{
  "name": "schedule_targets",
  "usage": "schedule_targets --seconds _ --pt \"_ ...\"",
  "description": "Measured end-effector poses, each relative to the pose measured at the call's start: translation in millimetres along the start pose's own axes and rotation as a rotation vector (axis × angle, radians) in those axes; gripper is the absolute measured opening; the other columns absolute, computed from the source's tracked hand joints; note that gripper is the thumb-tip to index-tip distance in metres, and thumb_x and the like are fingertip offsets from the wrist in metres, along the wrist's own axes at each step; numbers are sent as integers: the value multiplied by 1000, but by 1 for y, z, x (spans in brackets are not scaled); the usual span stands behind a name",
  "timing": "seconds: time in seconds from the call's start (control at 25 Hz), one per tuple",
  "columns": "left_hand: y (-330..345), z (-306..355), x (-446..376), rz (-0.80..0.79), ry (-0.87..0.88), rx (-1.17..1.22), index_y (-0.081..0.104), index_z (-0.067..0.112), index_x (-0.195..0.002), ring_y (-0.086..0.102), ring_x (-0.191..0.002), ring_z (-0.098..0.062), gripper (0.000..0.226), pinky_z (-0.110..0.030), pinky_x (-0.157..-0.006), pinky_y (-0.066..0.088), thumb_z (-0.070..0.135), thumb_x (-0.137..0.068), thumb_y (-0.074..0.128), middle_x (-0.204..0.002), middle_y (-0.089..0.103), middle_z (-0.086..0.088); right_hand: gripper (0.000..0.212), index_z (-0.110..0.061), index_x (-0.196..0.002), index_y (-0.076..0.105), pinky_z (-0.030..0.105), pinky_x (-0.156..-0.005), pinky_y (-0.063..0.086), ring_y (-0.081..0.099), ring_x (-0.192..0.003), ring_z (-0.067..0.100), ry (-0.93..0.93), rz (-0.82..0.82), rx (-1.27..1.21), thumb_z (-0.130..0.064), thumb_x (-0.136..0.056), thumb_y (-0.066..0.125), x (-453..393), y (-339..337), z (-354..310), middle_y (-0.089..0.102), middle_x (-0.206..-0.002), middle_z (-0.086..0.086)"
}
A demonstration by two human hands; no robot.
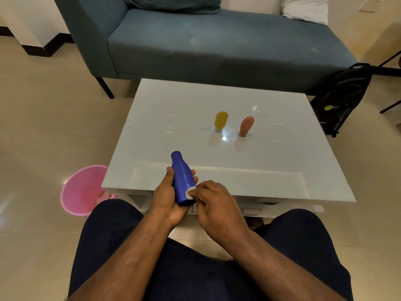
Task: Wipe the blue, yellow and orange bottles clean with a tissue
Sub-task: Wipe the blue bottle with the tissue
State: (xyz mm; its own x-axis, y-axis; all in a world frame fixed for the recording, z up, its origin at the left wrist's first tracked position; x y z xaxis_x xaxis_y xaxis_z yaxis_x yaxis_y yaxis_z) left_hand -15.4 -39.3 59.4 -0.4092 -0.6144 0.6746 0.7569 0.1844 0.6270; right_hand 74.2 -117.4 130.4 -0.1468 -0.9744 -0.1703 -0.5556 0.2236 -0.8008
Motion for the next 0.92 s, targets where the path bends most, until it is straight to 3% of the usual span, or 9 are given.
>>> schedule_targets --seconds 0.12,0.2,0.28,0.44,0.64,0.92 --pt "1 0 2 8 3 6 61 9 -130 69 -94 -27 50 -42 -88 55 47 -101 49 -108 75 -15 24 -19 -102 67 22 -79 49 56 -90 13 -57 -30 -5 -7 -83 60 5 5 -10 64 -99 -4" --pt "1 -1 3 5 -5 -21 61 9 -130 70 -94 -27 50 -42 -88 56 47 -102 48 -111 75 -15 23 -19 -103 68 19 -82 48 56 -92 10 9 -36 -78 -9 -86 57 2 3 -2 62 -101 -6" --pt "1 -4 4 -13 -24 -55 61 10 -130 72 -91 -27 50 -42 -80 60 48 -101 49 -113 75 -15 22 -19 -104 69 16 -83 47 57 -91 8 104 -19 -162 -11 -89 55 -12 0 10 61 -102 -6" --pt "3 -8 7 -7 -27 -122 65 13 -124 74 -78 -24 45 -37 -64 60 49 -100 51 -96 76 -14 19 -19 -102 69 9 -81 42 56 -90 7 127 5 -181 -13 -90 55 -32 -2 12 59 -101 -6" --pt "3 -2 4 -64 -1 -120 59 12 -136 72 -86 -23 53 -38 -75 62 49 -102 43 -118 74 -12 23 -21 -106 66 15 -87 45 54 -97 5 51 -35 -128 -10 -90 54 0 0 2 57 -106 -11" --pt "5 -10 7 -17 16 -214 62 12 -129 69 -82 -24 45 -38 -74 55 45 -99 54 -99 73 -13 15 -20 -95 67 12 -79 40 52 -85 4 168 33 -155 -16 -91 54 -62 -7 22 55 -96 -10"
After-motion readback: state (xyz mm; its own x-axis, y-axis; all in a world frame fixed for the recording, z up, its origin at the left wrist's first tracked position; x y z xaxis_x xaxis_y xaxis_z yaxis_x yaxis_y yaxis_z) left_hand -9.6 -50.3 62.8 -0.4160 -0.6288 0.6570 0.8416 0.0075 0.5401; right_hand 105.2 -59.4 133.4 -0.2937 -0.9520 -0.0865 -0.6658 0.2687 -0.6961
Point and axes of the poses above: each hand's wrist, its own x-axis away from the middle knuckle, its own y-axis out of the palm, z = x × y, the point moved 4 cm from there along -x, towards the middle knuckle
